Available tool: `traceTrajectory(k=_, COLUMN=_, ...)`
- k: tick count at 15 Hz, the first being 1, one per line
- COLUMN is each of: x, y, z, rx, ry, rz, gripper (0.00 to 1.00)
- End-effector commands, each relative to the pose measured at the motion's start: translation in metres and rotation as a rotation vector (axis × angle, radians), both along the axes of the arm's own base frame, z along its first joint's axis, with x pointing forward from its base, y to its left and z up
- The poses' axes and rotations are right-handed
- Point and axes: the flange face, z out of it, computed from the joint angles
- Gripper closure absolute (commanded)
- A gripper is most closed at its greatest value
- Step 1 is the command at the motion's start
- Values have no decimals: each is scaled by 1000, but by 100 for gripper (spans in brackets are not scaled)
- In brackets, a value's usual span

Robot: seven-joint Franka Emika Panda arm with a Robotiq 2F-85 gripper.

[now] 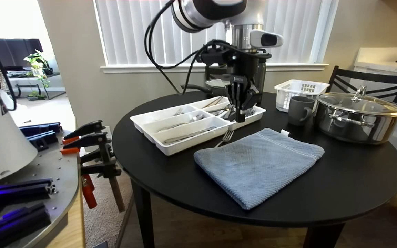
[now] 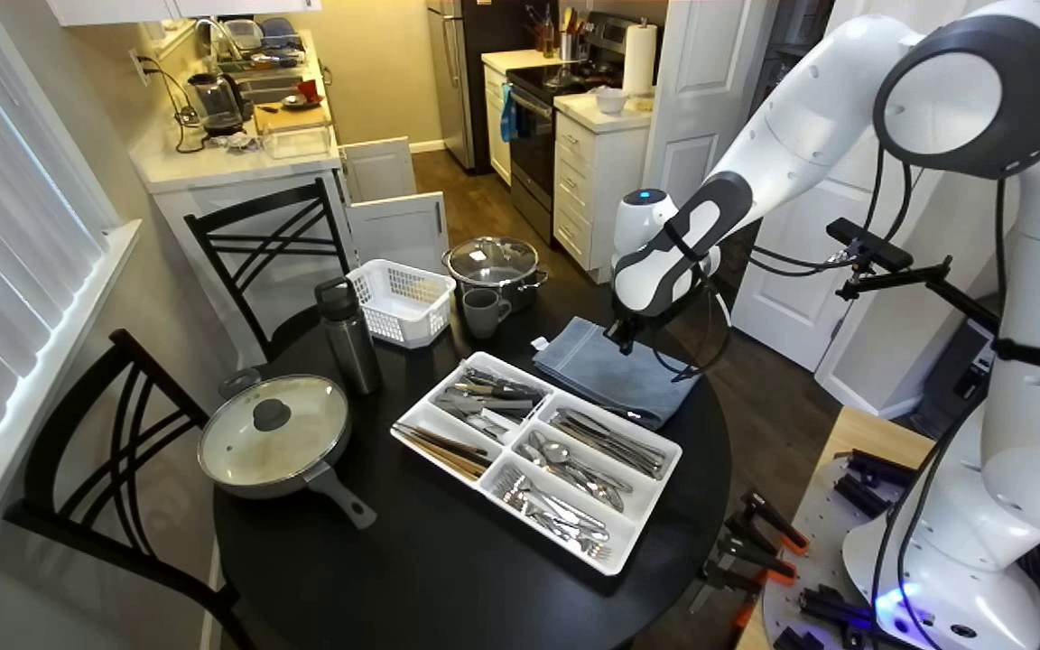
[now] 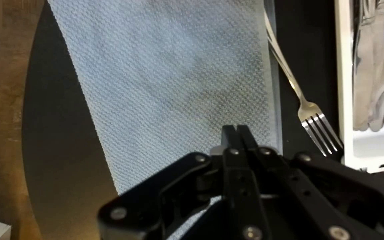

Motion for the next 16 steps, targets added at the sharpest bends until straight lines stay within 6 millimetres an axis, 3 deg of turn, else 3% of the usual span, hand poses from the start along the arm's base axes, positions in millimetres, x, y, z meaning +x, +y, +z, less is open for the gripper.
traceTrajectory(k=1, x=9, y=3, z=-29, rx=-3, ry=44, rz=49, gripper=99)
traceTrajectory(k=4, x=4, y=23, z=-44, rx=35, ry=80, rz=148, gripper=99)
traceTrajectory(k=5, x=2, y=31, z=-46, rx=59, ry=86, rz=199, gripper=69)
traceTrajectory(k=6, x=-1, y=40, z=-45, rx=95, ry=83, rz=248, gripper=68)
traceTrajectory(k=10, x=-8, y=58, z=-47, rx=179, ry=88, rz=416, gripper=44)
traceTrajectory(k=11, x=-9, y=58, z=-49, rx=191, ry=97, rz=439, gripper=86)
traceTrajectory(k=13, x=-13, y=55, z=-52, rx=203, ry=121, rz=473, gripper=85)
traceTrajectory(k=16, x=-15, y=52, z=-50, rx=195, ry=148, rz=506, gripper=99)
